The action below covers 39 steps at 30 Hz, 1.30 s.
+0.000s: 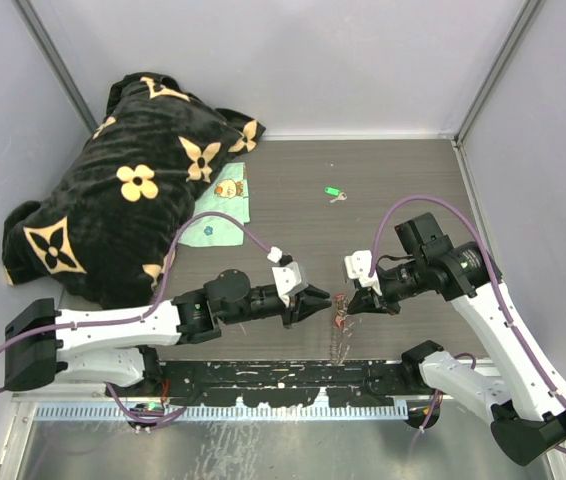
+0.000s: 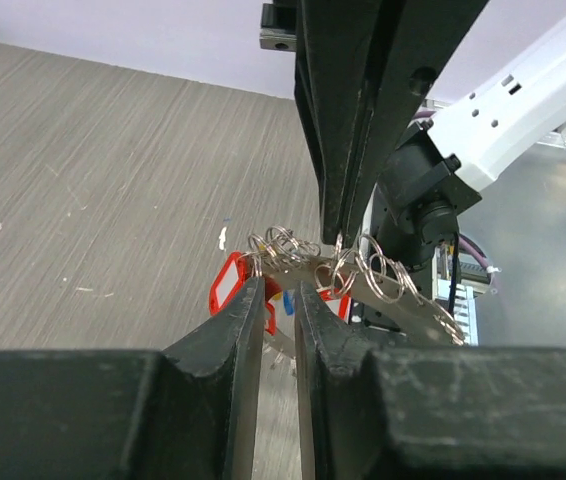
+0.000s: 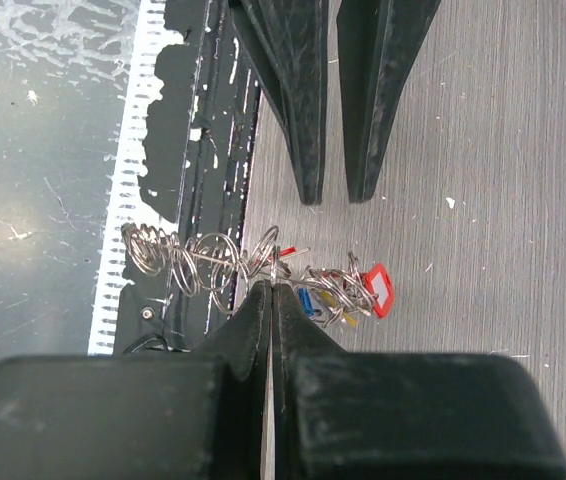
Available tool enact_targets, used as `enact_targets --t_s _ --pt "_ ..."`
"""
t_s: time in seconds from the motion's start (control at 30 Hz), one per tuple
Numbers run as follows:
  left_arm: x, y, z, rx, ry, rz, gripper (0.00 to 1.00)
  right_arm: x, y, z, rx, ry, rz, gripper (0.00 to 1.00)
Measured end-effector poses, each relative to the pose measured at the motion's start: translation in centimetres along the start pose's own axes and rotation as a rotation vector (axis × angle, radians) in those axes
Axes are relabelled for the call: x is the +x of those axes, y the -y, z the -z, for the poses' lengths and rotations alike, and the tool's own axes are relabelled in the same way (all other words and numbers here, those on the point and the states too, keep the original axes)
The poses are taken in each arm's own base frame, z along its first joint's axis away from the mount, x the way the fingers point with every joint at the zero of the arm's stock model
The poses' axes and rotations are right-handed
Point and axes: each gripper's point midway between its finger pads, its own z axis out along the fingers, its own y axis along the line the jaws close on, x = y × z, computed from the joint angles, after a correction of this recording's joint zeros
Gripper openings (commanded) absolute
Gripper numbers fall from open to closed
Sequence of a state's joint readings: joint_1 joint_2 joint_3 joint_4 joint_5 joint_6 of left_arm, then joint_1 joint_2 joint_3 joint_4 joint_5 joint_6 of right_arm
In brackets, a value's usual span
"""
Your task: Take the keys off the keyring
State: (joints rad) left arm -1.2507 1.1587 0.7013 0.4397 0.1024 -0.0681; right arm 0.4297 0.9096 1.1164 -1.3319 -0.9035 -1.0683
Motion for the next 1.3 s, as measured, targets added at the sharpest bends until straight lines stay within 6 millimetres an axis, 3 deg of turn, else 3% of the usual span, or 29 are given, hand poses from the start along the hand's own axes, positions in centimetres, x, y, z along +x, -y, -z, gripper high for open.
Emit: enact_targets --t_s 0.37,1.1,1.3 --pt "0.8 1.0 -1.4 0.057 0.009 -0.014 0.22 -0.1 -0.1 0.0 -0.004 0.007 0.002 0.01" --pt "1.0 2.8 -1.3 0.161 0.001 -0.034 0.3 -0.1 -0.2 -0.1 -0.01 0.01 -0.005 0.01" --pt "-0.3 2.6 -1.8 0.15 0.019 -0.037 0.28 -0.1 -0.2 -0.1 -0.011 0.01 -0.006 0.01"
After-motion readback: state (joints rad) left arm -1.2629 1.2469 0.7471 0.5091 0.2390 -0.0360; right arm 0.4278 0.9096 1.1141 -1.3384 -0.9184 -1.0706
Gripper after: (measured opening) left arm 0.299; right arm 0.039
